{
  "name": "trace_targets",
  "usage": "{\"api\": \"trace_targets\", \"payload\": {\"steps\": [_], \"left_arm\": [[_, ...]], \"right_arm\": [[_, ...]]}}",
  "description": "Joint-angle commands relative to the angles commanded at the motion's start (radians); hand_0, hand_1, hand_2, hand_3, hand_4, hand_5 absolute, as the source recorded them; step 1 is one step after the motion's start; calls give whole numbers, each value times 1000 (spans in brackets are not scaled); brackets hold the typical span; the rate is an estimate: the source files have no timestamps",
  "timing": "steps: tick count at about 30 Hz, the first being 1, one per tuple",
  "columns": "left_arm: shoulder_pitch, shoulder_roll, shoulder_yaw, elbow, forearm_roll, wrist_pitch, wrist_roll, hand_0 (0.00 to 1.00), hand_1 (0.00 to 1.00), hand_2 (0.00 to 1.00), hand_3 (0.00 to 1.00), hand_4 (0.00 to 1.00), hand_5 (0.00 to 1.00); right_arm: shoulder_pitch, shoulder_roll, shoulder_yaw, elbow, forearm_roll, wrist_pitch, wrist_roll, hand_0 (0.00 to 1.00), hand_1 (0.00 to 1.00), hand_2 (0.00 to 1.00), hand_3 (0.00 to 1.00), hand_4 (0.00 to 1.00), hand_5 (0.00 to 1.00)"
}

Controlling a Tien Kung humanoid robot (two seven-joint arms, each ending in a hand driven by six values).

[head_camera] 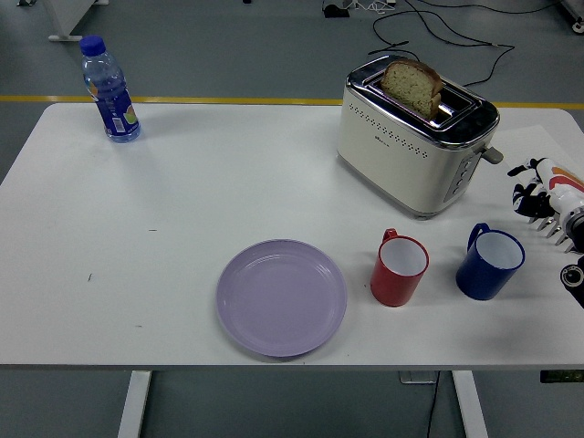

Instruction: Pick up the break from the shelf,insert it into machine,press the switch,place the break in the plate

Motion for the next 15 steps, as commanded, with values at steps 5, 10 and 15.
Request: {"api": "trace_targets", "payload": {"steps": [5, 10, 15], "left_arm": [[-2, 0, -1, 0, 0, 0, 0, 659, 577, 608, 623, 330, 998], [-3, 1, 0, 0, -1, 0, 0, 659, 577, 608, 623, 330, 998], [-4, 1, 1, 0, -2, 0, 0, 660, 576, 608, 623, 330, 998]], "right_arm": [[-4, -8, 46, 12, -17, -16, -5, 118, 186, 302, 698, 370, 2], [4, -11, 85, 40, -41, -44, 23, 118, 186, 302, 698, 370, 2], [31, -4, 105, 66, -10, -14, 58, 461, 437, 545, 866, 655, 346]]}}
